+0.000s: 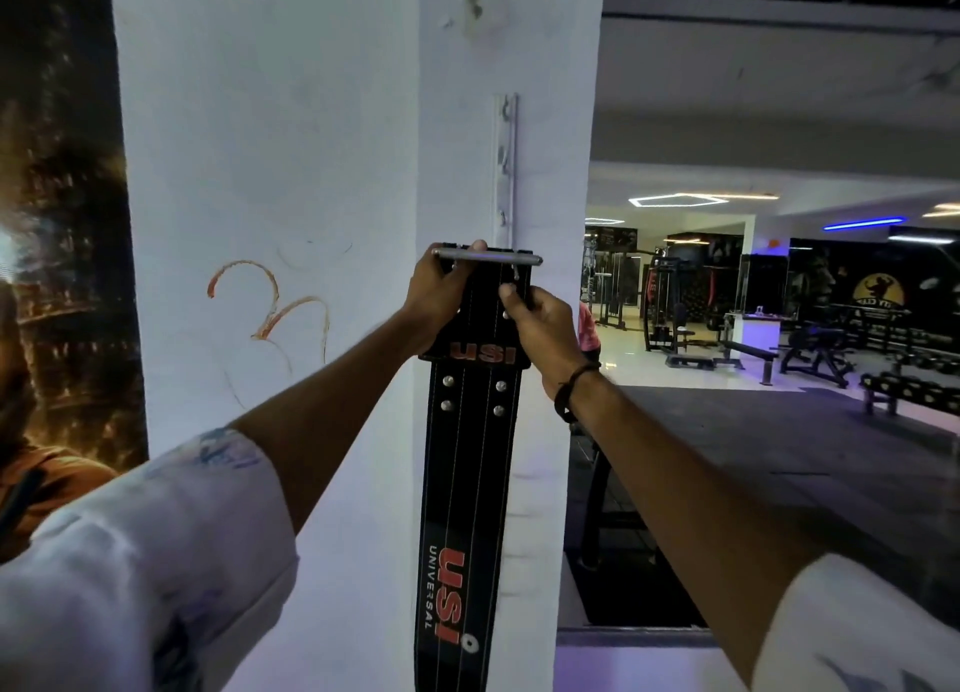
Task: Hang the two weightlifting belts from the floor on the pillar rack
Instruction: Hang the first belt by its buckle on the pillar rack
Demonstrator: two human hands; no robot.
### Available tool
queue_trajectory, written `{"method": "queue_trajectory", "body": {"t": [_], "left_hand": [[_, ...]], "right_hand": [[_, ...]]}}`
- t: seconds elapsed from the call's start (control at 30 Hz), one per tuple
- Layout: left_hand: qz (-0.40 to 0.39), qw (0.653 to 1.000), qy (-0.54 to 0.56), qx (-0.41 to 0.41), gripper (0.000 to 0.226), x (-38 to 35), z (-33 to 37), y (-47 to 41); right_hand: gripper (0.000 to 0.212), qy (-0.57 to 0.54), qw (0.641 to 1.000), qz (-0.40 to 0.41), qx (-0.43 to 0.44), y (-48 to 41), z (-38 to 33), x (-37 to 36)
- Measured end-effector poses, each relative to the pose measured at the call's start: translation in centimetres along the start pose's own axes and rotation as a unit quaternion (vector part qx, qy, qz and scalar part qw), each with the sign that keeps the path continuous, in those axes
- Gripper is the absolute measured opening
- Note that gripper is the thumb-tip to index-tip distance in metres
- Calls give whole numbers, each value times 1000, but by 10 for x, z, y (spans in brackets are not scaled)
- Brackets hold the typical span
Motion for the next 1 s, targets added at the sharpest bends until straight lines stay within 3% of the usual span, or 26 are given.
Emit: {"method": "queue_trajectory", "body": {"t": [0.13, 0.27, 0.37, 0.47, 0.57, 0.63, 0.77, 0.83, 0.93, 1.0], "left_hand": [[3, 999, 43, -13, 32, -4, 22, -9], [-13, 999, 45, -15, 27, -6, 27, -11], [-15, 997, 70, 14, 28, -2, 15, -12], [-36, 995, 82, 52, 36, -12, -3, -7], [-31, 994, 98, 44, 30, -12, 3, -7], [-35, 995, 94, 31, 28, -8, 18, -12], [-28, 996, 78, 23, 29, -10, 35, -20], [-9, 997, 72, 14, 25, -8, 40, -21], [22, 997, 73, -5, 25, 6, 42, -23], [25, 997, 68, -11, 24, 13, 41, -24]], "right_hand": [[46, 16, 1000, 6, 6, 66, 21, -17], [53, 83, 990, -97, -62, 142, 86, -34], [47, 71, 993, -79, -54, 108, 82, -20], [19, 29, 999, -15, -2, 34, 29, 7], [29, 60, 997, -36, 43, 1, -11, 18], [31, 20, 997, -51, 60, 0, -18, 15], [27, -28, 998, -8, 57, 9, 2, 4], [47, 45, 997, -61, 27, 38, 45, -15], [44, 110, 974, -189, -57, 110, 129, -42], [49, 112, 968, -200, -101, 126, 155, -42]]}}
Point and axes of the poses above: each hand's wrist, its own y-axis away from the middle knuckle, its own x-axis out of the back of the hand, z = x × y, the point moved 8 cm from there along -y, towards the middle knuckle, and after that the axes turned 8 degrees about -z, right-handed, at the moved point
